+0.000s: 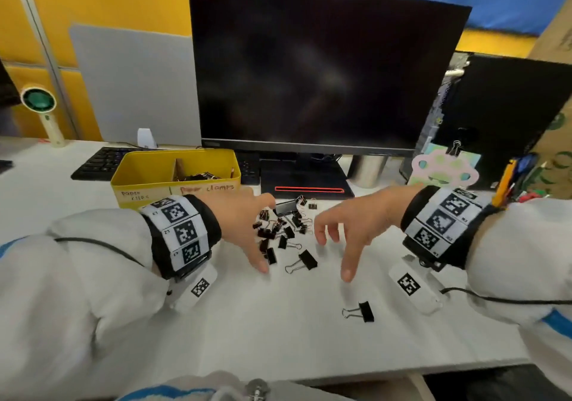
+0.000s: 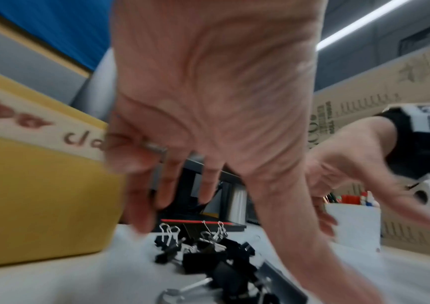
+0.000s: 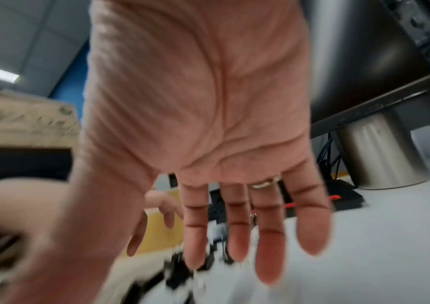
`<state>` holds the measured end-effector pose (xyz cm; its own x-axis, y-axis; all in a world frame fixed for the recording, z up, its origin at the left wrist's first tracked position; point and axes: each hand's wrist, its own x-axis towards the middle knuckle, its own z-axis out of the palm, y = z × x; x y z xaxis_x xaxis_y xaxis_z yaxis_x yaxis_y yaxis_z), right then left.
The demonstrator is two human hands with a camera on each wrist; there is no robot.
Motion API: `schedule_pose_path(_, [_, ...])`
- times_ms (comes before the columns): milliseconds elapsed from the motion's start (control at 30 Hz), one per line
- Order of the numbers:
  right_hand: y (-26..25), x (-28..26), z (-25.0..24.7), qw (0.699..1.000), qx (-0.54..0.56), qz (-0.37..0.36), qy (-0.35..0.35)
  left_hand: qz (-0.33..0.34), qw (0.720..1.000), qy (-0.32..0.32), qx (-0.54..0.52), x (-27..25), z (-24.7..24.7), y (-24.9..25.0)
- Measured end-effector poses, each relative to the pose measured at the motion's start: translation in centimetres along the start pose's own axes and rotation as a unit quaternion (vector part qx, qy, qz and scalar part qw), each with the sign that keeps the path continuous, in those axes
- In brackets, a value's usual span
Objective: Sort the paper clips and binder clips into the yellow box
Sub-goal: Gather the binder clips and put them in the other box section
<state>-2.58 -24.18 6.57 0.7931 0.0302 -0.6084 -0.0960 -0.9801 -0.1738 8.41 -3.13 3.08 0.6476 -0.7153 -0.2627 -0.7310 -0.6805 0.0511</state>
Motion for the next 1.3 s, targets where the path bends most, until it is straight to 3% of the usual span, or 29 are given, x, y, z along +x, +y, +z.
schedule_pose_path(67, [0.4,-0.8,2.2,0.997,-0.021,0.037,-0.066,-0.02,0.997,-0.079,-0.007,0.4,0.9,0.5])
schedule_pose_path(133, [0.6,-0.8,4.3,0.995,-0.03,0.051,-0.082,-0.026,0.995,-0.089,-0.019,1.1,1.5,1.0])
schedule_pose_path(233, [1.0,0.1,5.9,0.998,-0.023,0.043,-0.037,-0.036,0.993,-0.074,-0.087,2.1,2.0,1.8])
schedule_pose_path(367, [1.1,2.1,5.1,0.995,0.083,0.006,0.052,-0.051,0.978,-0.05,-0.196,2.8,2.1,2.6])
schedule_pose_path(500, [1.7,2.7,3.4,0.974,0.159,0.011,0.16,-0.087,0.978,-0.027,-0.188,2.4,1.4,1.7])
schedule_pose_path(567, [2.4,2.8,2.7,0.973,0.159,0.051,0.162,-0.116,0.975,-0.061,-0.178,1.7,1.1,1.7])
schedule_pose_path(667, [2.8,3.3,2.7,0.98,0.135,0.114,0.09,-0.12,0.976,-0.102,-0.151,1.5,1.5,3.0])
schedule_pose_path(767, [1.7,4.0,2.7,0.98,0.127,0.126,0.082,-0.125,0.983,-0.081,-0.103,2.6,2.5,4.0])
schedule_pose_path(1000, [0.0,6.2,1.7,0.951,0.261,0.105,0.126,-0.098,0.986,-0.02,-0.132,4.6,2.5,3.4])
schedule_pose_path(1100, [-0.6,6.7,1.9,0.941,0.285,0.104,0.15,-0.082,0.979,0.002,-0.185,4.8,2.6,2.6])
schedule_pose_path(1300, [-2.4,7.5,2.9,0.889,0.394,0.106,0.206,-0.088,0.943,0.019,-0.32,4.6,2.9,2.4])
